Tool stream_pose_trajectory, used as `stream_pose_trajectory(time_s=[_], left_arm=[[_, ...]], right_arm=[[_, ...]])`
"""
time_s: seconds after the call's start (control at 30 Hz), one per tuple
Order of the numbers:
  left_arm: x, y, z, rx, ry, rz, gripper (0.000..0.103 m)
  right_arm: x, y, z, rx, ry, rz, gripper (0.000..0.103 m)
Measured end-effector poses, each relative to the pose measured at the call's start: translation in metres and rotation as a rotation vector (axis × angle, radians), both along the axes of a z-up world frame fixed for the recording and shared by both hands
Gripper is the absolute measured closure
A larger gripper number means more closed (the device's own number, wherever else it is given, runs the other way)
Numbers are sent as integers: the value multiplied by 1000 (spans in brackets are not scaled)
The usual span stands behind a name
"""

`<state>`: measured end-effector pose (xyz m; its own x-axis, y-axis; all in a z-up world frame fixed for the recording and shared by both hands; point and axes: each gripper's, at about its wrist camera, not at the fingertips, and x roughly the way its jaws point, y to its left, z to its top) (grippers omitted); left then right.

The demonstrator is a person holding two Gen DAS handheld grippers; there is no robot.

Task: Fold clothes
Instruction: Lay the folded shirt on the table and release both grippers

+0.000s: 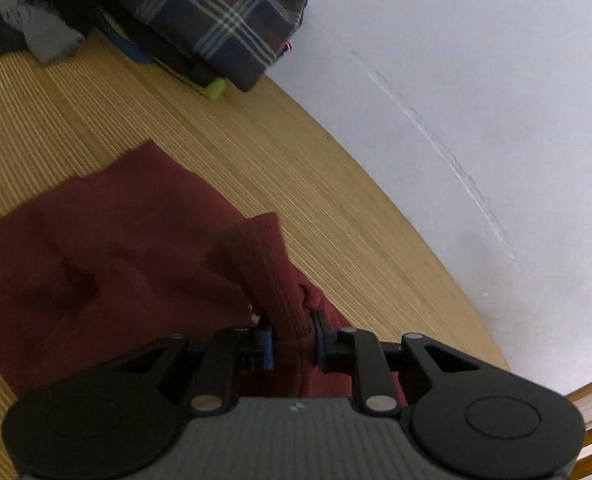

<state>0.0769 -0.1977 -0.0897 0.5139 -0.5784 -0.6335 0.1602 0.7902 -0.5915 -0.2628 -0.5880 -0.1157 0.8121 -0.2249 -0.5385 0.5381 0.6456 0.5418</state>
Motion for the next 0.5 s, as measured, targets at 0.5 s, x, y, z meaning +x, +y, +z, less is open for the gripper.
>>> stream_pose_trajectory(time_s=[0.5], left_arm=[[10,49,-14,170,-105,-125,43]], right_arm=[[79,18,-14,-384,418,233,16]])
